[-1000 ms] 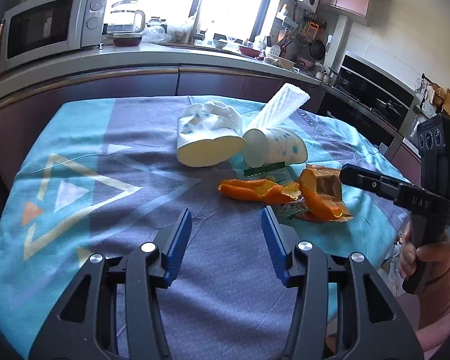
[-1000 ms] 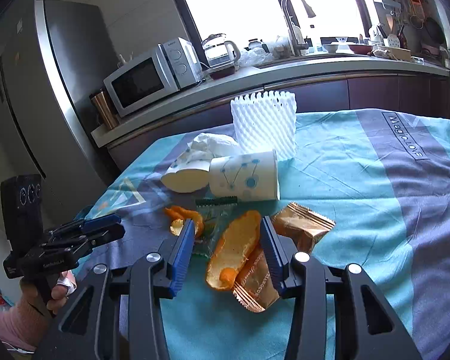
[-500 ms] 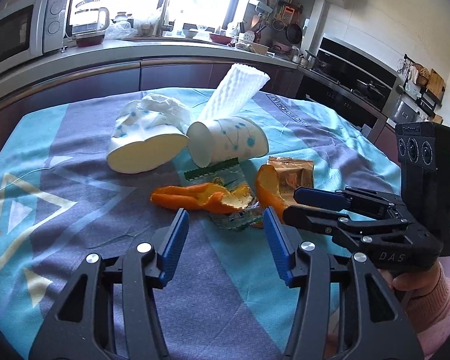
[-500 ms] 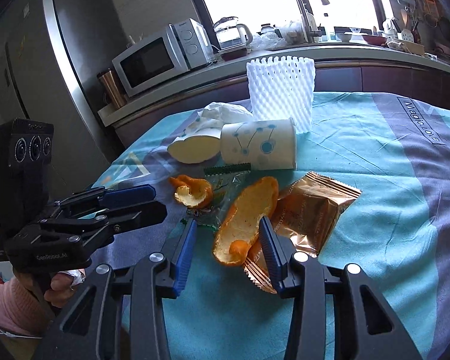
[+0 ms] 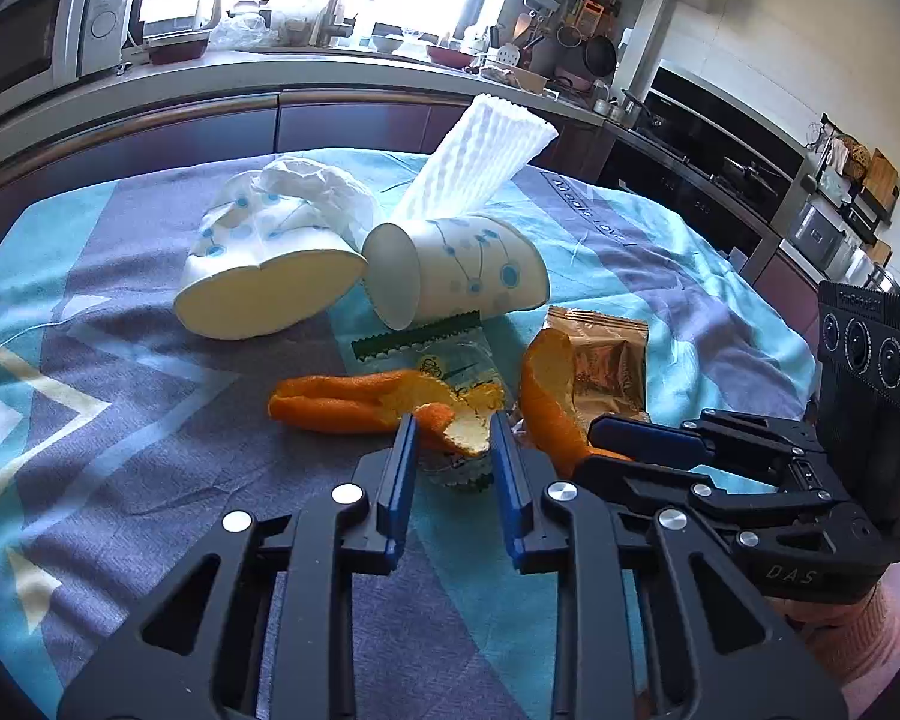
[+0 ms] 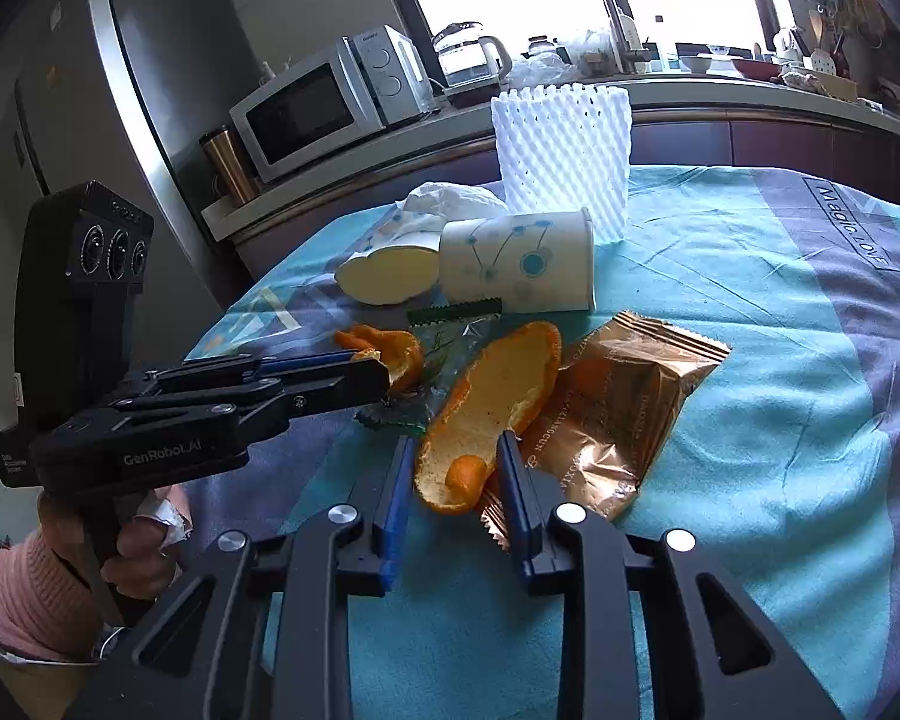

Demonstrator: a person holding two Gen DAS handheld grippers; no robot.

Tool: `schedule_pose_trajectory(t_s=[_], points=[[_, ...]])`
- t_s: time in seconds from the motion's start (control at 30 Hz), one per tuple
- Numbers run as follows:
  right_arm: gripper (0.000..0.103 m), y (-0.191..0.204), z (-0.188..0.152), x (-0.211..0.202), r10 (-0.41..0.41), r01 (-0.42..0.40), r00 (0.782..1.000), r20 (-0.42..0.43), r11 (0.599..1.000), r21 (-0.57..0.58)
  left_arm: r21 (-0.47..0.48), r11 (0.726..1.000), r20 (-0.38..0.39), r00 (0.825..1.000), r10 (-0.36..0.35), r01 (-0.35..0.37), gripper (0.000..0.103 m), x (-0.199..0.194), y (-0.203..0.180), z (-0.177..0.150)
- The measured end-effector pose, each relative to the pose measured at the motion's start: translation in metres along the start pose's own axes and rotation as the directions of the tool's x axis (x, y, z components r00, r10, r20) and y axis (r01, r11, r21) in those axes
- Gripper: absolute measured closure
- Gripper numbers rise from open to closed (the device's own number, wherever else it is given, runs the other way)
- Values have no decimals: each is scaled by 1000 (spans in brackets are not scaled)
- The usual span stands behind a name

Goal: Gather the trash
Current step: 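Grasp an orange peel with the left tool while the right tool grasps another peel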

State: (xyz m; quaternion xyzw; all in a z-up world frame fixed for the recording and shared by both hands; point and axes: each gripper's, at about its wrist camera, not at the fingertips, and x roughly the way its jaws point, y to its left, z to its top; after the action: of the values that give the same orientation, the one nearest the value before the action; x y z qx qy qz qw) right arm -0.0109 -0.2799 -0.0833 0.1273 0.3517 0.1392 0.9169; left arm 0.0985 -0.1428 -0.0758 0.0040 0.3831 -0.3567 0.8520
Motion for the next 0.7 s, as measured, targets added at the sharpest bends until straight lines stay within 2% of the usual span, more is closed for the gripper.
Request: schedule_pose_trajectory(t_s=[0.03,0.17,0.43,0.7], points=[[84,0,0,0,1,-1,1000,0,1000,-3,-2,1000,1,1000,0,0,81,-1,0,0],[89,2,-1,-2,-2,3,1000,9,1000,-14,2,1000,12,1000,4,-4,85,-6,-2,-2],[91,10,4,-12,-10,12,998,54,999,-36,-9,1000,46,999,17,-17,93,-27,7,-7],[96,13,14,-28,-9,13,994,110,999,-35,-13,999,97,994,44,-43,96,-62,18,-14]])
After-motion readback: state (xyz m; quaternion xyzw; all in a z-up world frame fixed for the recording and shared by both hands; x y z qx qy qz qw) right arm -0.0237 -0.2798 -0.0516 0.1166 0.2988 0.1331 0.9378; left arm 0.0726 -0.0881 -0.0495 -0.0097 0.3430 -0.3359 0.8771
